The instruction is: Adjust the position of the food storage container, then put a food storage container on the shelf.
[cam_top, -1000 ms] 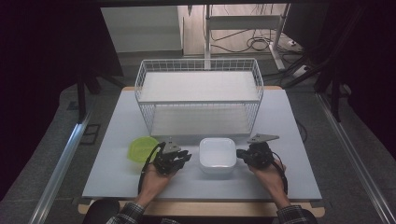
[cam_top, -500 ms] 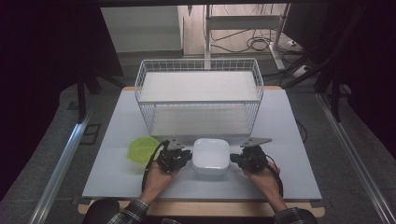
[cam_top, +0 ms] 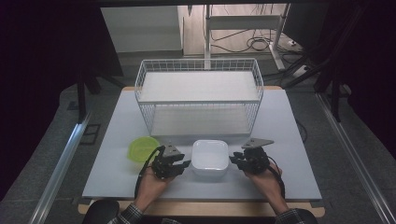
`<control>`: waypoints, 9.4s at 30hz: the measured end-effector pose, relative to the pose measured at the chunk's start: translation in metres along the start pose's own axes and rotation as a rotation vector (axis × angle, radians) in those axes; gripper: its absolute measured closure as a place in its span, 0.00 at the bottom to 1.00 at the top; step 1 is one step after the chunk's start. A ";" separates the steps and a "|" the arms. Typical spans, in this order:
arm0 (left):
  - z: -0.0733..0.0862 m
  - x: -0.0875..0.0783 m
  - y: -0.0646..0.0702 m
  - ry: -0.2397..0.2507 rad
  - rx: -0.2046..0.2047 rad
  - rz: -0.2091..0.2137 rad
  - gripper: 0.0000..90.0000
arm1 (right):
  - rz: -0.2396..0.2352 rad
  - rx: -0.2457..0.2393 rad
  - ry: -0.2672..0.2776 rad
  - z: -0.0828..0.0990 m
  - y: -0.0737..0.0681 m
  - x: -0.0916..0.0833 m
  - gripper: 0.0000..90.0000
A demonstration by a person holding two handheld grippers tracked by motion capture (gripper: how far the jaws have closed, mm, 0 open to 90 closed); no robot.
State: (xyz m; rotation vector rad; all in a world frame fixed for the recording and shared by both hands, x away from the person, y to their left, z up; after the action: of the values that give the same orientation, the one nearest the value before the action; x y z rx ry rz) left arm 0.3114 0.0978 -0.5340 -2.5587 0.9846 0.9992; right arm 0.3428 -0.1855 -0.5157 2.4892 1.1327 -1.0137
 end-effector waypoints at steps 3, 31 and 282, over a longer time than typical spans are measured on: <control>0.002 -0.004 -0.003 0.015 0.020 -0.020 0.55 | 0.007 0.011 0.003 0.002 0.003 -0.002 0.64; -0.028 -0.010 -0.013 0.091 0.030 0.142 0.05 | -0.048 0.040 0.069 -0.011 0.009 -0.018 0.06; -0.069 -0.089 -0.041 0.299 0.034 0.063 0.07 | -0.070 -0.035 0.259 -0.100 -0.013 -0.050 0.02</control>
State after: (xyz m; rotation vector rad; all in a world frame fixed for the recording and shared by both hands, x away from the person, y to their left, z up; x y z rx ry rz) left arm 0.3263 0.1448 -0.4246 -2.7151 1.1503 0.6165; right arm 0.3606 -0.1598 -0.4074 2.6255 1.3063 -0.6940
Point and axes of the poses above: each handheld gripper's, and its own axes: x roughly forward along the jaws, z roughly out of its underside, y roughly to its right, the point moved 3 cm from there along x, roughly forward along the jaws, and after that the axes turned 2 degrees about -z, right-handed, at the moved point
